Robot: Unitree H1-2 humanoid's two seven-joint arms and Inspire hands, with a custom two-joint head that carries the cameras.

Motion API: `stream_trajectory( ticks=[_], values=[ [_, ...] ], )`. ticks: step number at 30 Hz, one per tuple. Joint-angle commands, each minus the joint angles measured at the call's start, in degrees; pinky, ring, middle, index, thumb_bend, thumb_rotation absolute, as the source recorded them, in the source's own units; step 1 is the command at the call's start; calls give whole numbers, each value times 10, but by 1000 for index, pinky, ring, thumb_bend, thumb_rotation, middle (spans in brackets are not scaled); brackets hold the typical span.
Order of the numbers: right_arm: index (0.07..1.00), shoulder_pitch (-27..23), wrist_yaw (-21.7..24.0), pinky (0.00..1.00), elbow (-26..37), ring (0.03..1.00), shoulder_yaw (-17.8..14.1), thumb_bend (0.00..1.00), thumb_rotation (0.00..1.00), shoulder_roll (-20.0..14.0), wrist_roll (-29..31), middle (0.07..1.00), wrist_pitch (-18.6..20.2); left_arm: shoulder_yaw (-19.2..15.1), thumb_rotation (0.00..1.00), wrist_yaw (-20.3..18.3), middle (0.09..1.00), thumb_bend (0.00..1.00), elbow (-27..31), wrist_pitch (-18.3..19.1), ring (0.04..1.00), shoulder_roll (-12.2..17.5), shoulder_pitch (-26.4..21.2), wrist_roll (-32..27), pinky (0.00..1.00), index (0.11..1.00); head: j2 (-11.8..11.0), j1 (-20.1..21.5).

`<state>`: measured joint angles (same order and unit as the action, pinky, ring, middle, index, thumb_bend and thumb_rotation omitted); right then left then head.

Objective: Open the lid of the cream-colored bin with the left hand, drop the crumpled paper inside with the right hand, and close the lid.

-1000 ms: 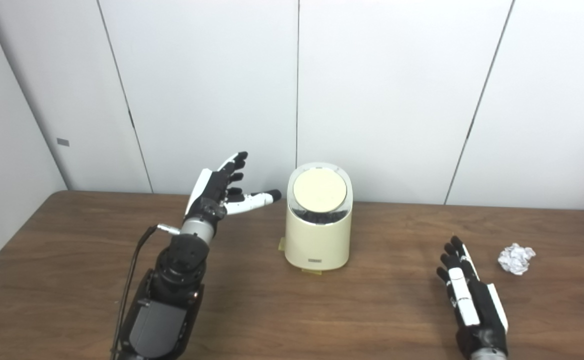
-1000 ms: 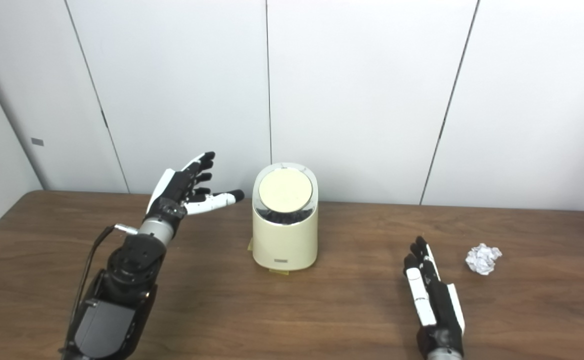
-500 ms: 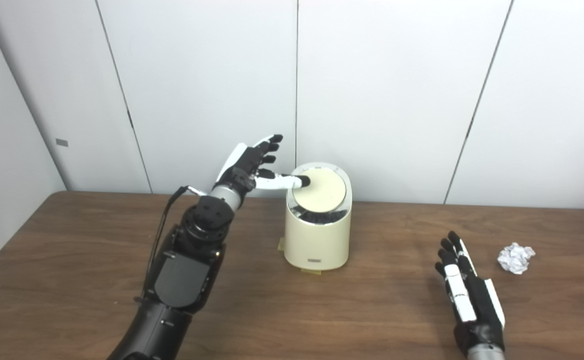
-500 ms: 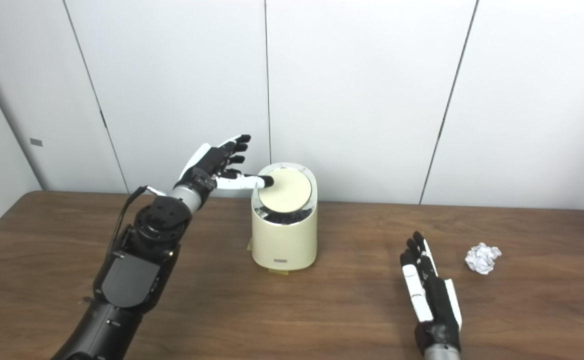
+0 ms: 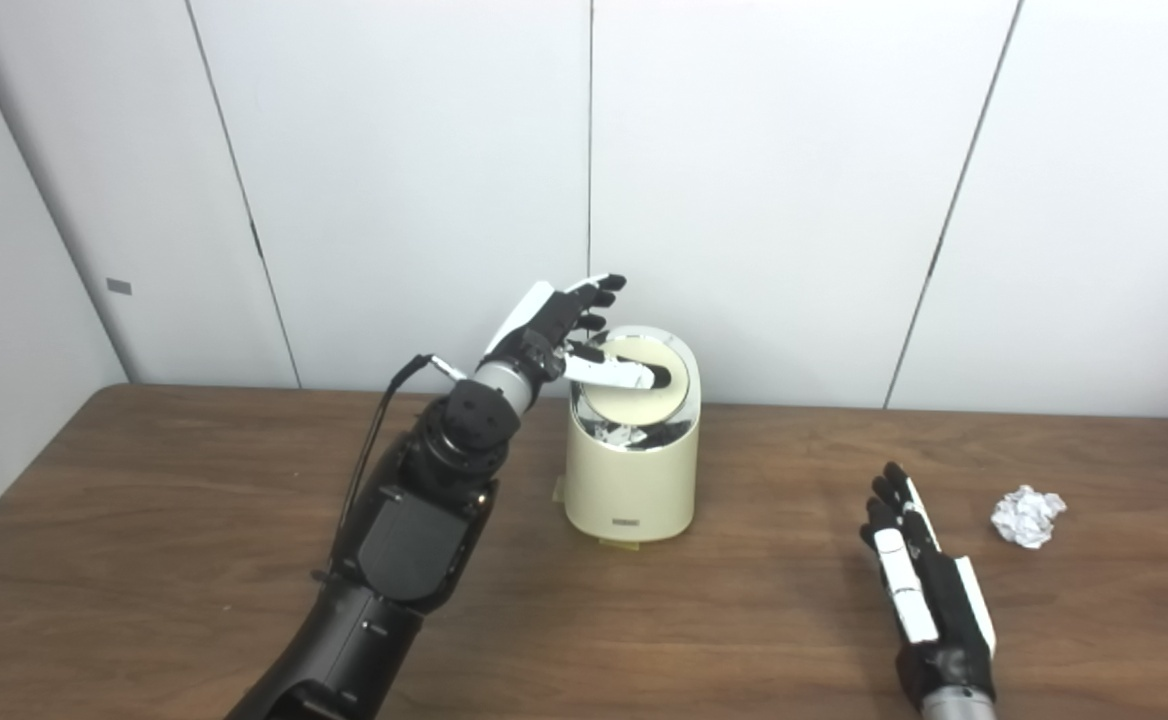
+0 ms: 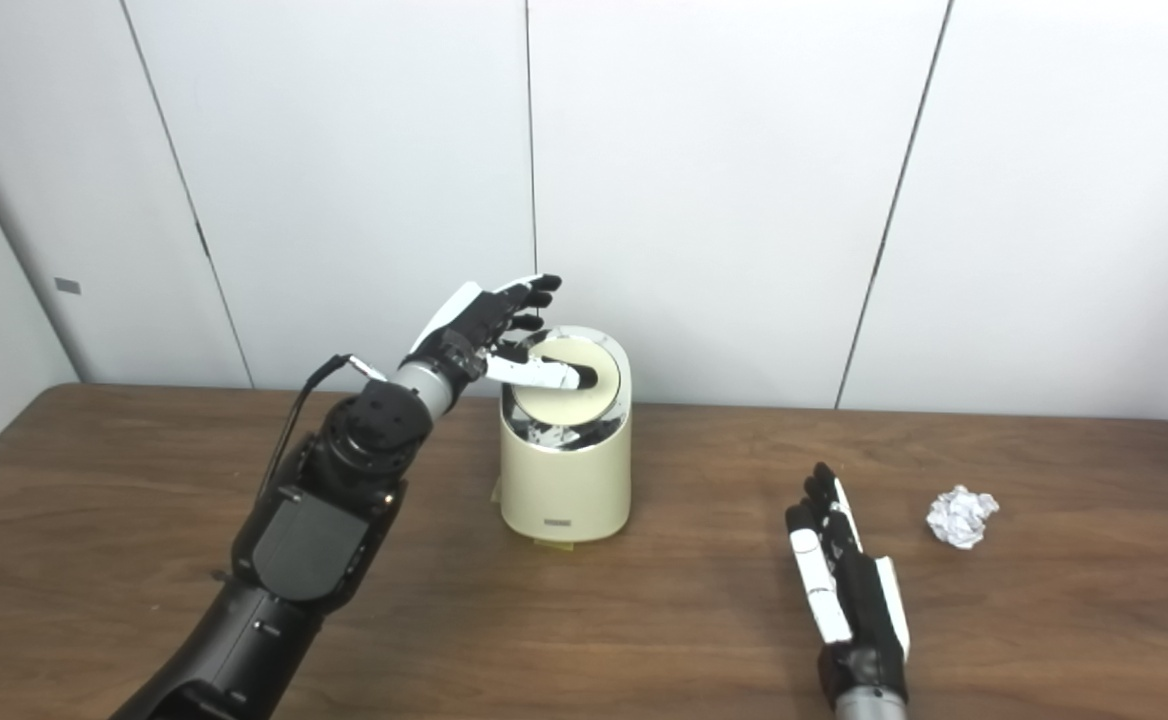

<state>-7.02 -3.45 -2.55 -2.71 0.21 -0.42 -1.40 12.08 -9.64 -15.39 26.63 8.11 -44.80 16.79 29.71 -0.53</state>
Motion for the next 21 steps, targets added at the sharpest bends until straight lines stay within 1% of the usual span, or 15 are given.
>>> stream_trajectory(
  ticks=[1,3,6,10,11,13,16,19,21],
  values=[
    [971,-6,-1,930,7,962,4,483,828,8,2,967,-7,4,88,5,911,859,9,-8,879,6,-38,14,750,946,3,-1],
    [971,-6,2,939,11,968,2,496,818,10,11,970,-3,10,70,6,911,864,9,-12,880,9,-39,22,750,943,4,-2],
    [969,-7,6,955,14,974,-3,483,799,13,28,973,3,17,61,8,924,866,10,-16,892,14,-39,34,751,944,5,-3],
    [965,-7,7,946,14,967,-3,500,809,11,29,966,4,24,28,18,926,848,2,-32,890,20,-39,49,723,942,5,-3],
    [964,-6,7,947,16,967,-4,505,812,12,30,966,6,25,20,20,922,847,0,-38,882,21,-39,53,711,939,9,-6],
    [963,-5,7,946,17,964,-4,506,809,11,32,964,6,27,10,25,923,847,-3,-44,881,25,-39,62,720,936,10,-6],
    [966,-4,8,944,18,963,-5,506,814,10,33,963,5,32,11,32,912,854,-7,-48,879,30,-41,78,747,928,12,-7],
    [969,-3,12,937,20,964,-4,485,817,8,34,965,3,35,7,32,905,861,-7,-48,876,34,-42,91,742,926,15,-6],
    [970,-1,13,945,23,968,-4,499,814,7,35,966,7,37,2,30,913,854,-5,-47,881,35,-42,98,739,933,18,-6]
  ],
)
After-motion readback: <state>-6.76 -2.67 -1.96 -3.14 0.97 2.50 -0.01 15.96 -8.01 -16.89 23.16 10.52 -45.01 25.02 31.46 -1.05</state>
